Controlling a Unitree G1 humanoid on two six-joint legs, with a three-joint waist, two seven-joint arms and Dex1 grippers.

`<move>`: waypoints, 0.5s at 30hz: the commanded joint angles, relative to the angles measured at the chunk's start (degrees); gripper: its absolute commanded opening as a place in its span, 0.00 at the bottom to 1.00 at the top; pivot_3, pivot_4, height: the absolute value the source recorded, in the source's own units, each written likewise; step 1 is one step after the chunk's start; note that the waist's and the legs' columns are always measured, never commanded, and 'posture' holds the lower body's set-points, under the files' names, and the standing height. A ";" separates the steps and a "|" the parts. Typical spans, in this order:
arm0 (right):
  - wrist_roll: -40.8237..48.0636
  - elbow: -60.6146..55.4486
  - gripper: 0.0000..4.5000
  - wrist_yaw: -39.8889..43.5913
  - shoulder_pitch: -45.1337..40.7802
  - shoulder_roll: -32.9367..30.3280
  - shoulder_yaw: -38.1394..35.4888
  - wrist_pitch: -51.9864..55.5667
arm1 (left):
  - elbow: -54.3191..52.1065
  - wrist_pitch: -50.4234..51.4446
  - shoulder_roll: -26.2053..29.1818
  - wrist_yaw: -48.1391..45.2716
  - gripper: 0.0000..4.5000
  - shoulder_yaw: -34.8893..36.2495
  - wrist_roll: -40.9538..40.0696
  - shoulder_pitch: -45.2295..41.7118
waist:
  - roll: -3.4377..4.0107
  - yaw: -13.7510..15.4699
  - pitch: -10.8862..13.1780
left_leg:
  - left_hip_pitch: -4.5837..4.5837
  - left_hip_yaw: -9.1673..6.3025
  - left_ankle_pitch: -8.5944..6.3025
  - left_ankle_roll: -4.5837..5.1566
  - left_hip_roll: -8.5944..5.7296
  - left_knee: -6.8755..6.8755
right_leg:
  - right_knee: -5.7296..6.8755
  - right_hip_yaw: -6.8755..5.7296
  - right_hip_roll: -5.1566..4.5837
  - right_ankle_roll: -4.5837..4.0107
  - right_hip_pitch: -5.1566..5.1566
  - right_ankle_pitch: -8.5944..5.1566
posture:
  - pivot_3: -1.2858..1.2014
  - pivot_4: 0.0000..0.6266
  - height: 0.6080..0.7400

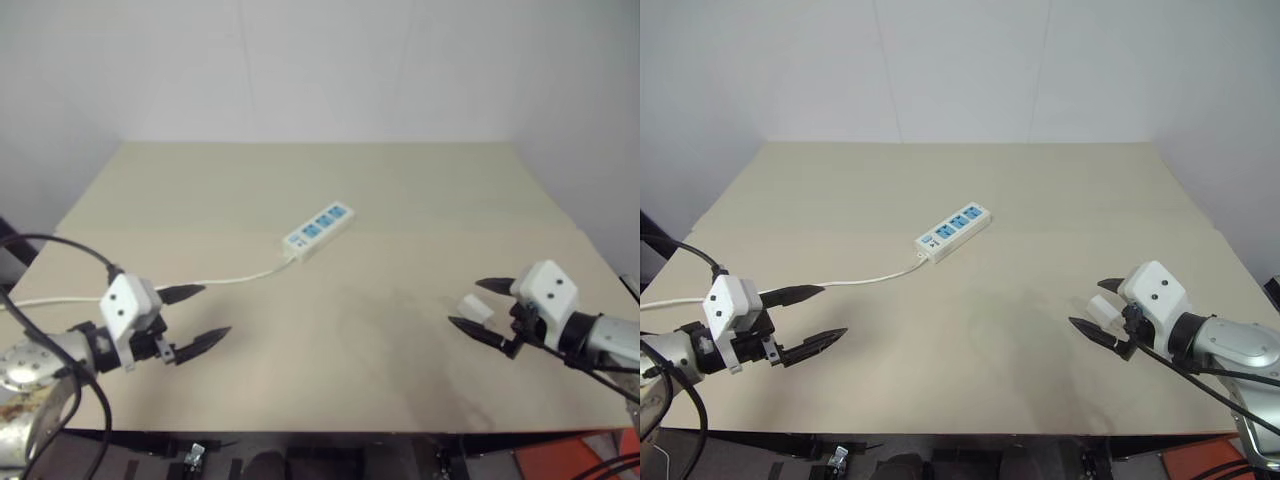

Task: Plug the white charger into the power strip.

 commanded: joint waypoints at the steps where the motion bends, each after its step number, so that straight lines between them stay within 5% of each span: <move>1: 0.84 -2.26 1.00 -0.77 0.35 -0.26 -2.60 0.08 | -0.73 -1.34 0.59 -0.15 0.99 0.17 -0.54 -0.73 | 0.00 0.00 0.00 | 0.00 0.00 0.00 0.00 0.00 0.00 | 0.00 0.00 0.00 0.00 0.00 0.00 | 0.52 0.24 1.00; 8: 1.79 -3.80 1.00 -1.88 1.17 0.03 -3.22 0.76 | 3.60 -0.91 0.25 2.22 0.99 -2.30 1.23 -6.14 | -0.01 0.16 0.00 | 0.01 0.01 0.00 0.00 -0.01 0.00 | 0.00 0.00 0.00 0.00 0.01 0.00 | 0.52 0.24 1.00; 15: 1.70 -4.37 1.00 -4.29 -1.44 0.23 -0.92 1.63 | 21.41 2.60 -1.52 4.40 0.99 -17.97 10.11 -27.17 | -0.06 0.35 0.04 | 0.11 -0.08 0.00 0.00 -0.10 0.02 | -0.01 -0.09 -0.01 0.03 0.20 -0.01 | 0.52 0.24 1.00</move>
